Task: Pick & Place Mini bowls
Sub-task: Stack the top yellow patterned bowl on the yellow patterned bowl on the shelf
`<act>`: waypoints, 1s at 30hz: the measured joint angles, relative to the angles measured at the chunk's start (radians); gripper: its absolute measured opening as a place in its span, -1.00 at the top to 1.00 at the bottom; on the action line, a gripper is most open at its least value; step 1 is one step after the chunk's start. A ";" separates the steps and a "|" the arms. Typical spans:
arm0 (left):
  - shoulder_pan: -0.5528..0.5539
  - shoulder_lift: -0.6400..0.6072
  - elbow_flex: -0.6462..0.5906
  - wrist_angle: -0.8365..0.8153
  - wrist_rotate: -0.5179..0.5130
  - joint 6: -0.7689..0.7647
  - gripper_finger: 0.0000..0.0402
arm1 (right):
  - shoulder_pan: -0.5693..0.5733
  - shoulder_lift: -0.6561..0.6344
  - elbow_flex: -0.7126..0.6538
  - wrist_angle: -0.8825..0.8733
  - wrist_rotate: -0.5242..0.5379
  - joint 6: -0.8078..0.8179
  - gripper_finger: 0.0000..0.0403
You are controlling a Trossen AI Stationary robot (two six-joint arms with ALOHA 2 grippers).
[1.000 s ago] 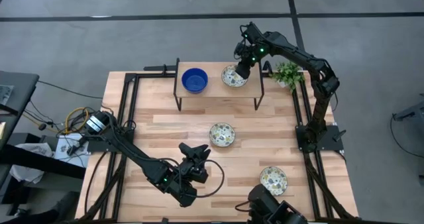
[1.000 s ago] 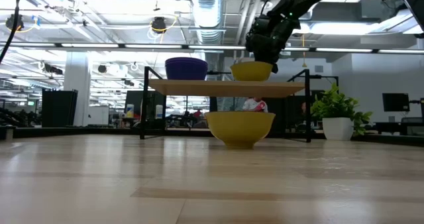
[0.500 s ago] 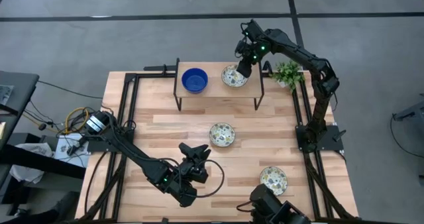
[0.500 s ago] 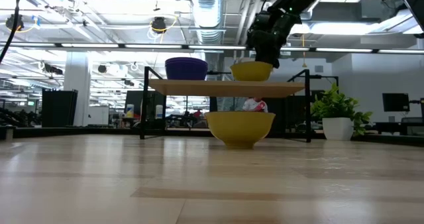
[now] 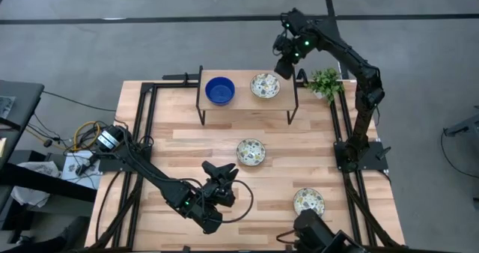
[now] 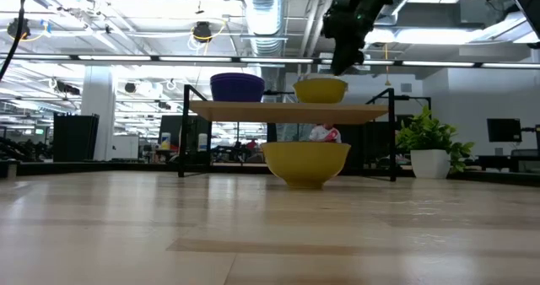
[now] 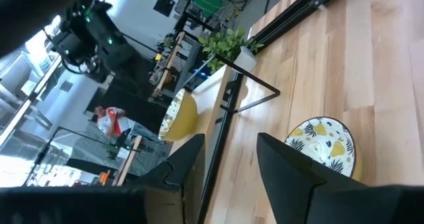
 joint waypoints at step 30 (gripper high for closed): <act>0.275 -0.839 -0.781 0.512 0.762 -0.344 0.32 | 0.016 -0.340 0.040 -0.164 -0.275 -0.104 0.41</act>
